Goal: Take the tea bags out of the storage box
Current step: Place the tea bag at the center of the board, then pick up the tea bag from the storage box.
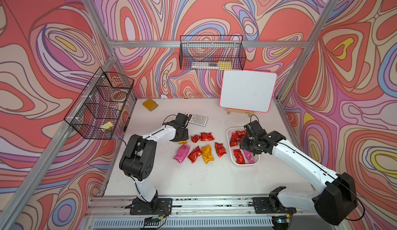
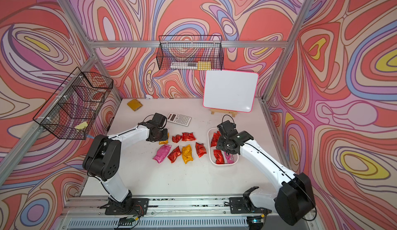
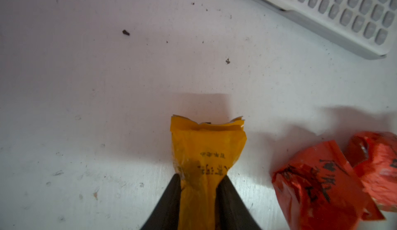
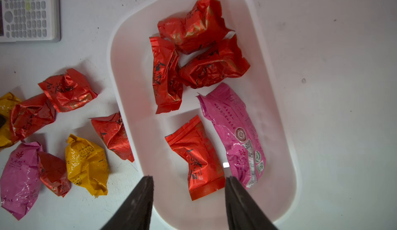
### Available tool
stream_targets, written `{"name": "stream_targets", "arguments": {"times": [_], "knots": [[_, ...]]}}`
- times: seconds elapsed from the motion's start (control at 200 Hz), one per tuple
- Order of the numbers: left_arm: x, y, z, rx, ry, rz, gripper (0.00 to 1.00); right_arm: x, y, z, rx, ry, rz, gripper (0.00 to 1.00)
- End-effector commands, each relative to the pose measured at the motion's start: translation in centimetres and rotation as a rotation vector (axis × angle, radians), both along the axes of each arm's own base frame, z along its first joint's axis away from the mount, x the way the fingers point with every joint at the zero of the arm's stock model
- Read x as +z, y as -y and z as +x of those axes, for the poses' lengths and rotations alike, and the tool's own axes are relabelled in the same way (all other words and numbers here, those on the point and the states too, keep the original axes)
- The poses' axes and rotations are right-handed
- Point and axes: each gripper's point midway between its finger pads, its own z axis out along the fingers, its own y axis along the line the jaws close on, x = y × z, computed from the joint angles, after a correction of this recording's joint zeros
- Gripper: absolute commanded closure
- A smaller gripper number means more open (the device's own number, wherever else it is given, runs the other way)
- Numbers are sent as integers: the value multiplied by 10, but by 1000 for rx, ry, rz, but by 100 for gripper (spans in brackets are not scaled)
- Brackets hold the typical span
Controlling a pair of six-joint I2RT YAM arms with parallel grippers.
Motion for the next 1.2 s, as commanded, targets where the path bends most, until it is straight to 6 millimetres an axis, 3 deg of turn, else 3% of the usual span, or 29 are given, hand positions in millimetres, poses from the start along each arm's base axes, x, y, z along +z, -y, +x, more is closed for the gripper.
{"name": "stream_targets", "arguments": {"times": [0.0,0.125,0.275,0.421,0.591,0.801,0.961,1.197], "knots": [[24,5,13,-11,70,-40,45,-18,-13,-2,98,-56,12,45],[52,9,11,4,120,-96,38,-41,-14,-5,155,-120,-24,45],[98,13,6,55,210,-210,37,-60,-11,-8,172,-156,-59,45],[126,14,-7,127,266,-328,39,-77,-10,-9,179,-188,-74,45],[134,11,-27,217,278,-432,41,-88,-3,-4,171,-188,-127,46],[130,5,-46,280,276,-493,41,-105,-5,3,190,-214,-157,51],[131,1,-52,298,280,-497,42,-109,-7,4,201,-214,-149,65],[136,0,-52,308,293,-510,42,-94,-8,2,205,-189,-124,87]]}}
